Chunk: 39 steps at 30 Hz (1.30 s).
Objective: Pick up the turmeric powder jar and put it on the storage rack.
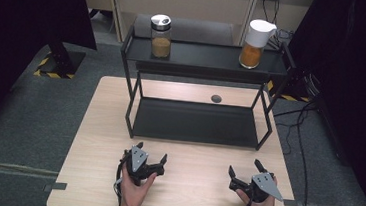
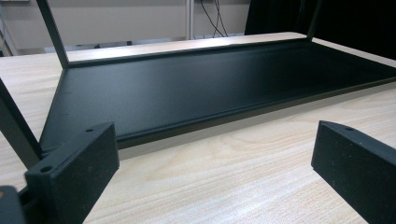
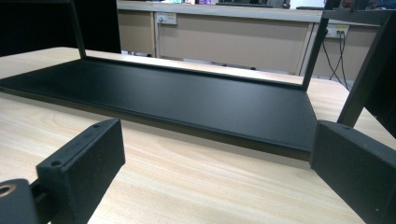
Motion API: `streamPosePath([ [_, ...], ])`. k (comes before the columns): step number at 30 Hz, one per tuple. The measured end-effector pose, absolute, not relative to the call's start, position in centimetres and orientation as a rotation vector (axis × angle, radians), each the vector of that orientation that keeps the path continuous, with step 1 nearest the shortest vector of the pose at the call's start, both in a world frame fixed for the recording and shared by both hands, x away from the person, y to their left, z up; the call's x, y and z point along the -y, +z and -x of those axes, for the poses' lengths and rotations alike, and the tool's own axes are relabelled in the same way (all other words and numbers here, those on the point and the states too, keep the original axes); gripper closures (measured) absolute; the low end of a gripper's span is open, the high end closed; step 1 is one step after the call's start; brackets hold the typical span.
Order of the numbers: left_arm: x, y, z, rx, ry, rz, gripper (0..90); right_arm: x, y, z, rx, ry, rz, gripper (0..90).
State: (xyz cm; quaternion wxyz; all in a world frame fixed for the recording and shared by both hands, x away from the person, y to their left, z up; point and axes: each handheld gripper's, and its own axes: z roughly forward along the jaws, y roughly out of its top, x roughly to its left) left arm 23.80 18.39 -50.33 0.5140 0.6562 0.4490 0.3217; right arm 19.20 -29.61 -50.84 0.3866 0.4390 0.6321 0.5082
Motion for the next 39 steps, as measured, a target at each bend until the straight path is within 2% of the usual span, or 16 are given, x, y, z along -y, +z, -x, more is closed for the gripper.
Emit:
streamPosePath([
  [39,-18.66,-50.31,-23.84,-1.100,0.753,-1.562,0.0,29.79,-51.65,-18.76,-1.608,1.302,-1.089,3.4],
])
